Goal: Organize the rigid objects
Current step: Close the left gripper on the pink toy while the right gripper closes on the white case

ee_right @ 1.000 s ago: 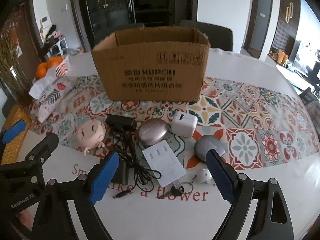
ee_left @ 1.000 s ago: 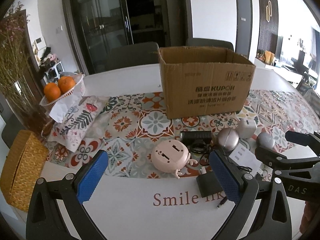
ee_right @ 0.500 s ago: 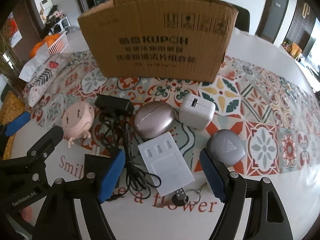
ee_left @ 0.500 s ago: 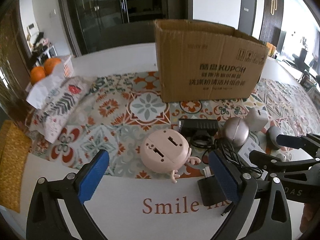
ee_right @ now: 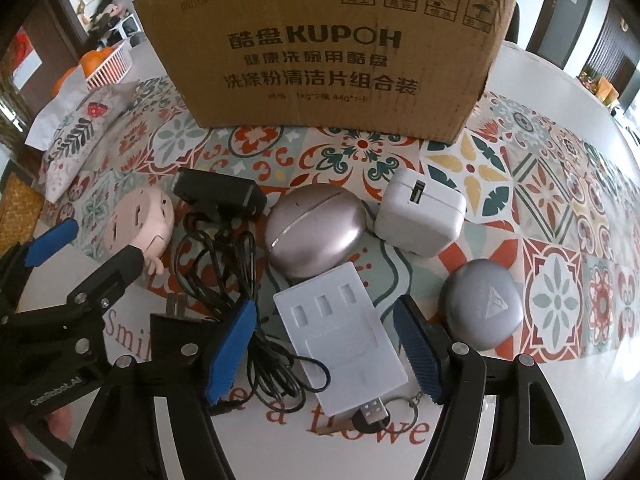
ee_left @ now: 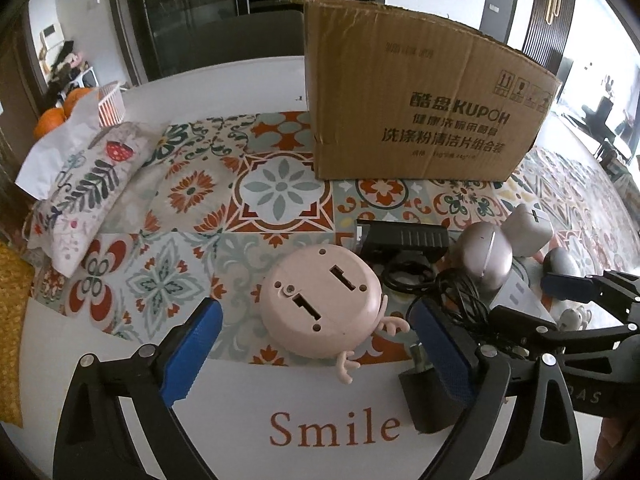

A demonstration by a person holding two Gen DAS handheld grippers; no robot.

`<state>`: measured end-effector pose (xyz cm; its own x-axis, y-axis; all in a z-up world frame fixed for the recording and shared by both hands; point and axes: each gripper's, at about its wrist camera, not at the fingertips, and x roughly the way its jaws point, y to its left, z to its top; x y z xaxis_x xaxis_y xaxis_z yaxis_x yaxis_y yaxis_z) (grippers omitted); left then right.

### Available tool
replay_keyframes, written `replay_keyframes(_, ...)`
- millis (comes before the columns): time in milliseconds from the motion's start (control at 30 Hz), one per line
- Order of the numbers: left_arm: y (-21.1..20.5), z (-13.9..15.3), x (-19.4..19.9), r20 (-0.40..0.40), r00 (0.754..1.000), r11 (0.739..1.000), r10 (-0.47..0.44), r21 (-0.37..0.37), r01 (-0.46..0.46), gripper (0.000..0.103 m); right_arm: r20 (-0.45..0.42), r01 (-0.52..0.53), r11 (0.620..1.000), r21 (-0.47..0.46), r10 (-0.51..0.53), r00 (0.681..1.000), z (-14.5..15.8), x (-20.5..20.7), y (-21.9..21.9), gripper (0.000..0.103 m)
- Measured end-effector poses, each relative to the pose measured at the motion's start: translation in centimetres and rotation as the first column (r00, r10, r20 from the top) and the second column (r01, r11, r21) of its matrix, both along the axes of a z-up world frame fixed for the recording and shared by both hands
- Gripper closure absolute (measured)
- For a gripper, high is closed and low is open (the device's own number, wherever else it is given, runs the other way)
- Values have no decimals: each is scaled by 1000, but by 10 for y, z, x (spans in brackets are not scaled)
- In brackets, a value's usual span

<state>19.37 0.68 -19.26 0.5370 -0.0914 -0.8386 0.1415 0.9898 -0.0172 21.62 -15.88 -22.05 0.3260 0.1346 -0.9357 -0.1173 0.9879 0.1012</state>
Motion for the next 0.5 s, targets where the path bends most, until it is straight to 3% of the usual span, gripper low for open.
replay_keyframes(500, -4, -10, 10, 7, 1000, 999, 3, 35, -3, 6, -15, -19, 997, -76, 18, 1000, 4, 8, 4, 31)
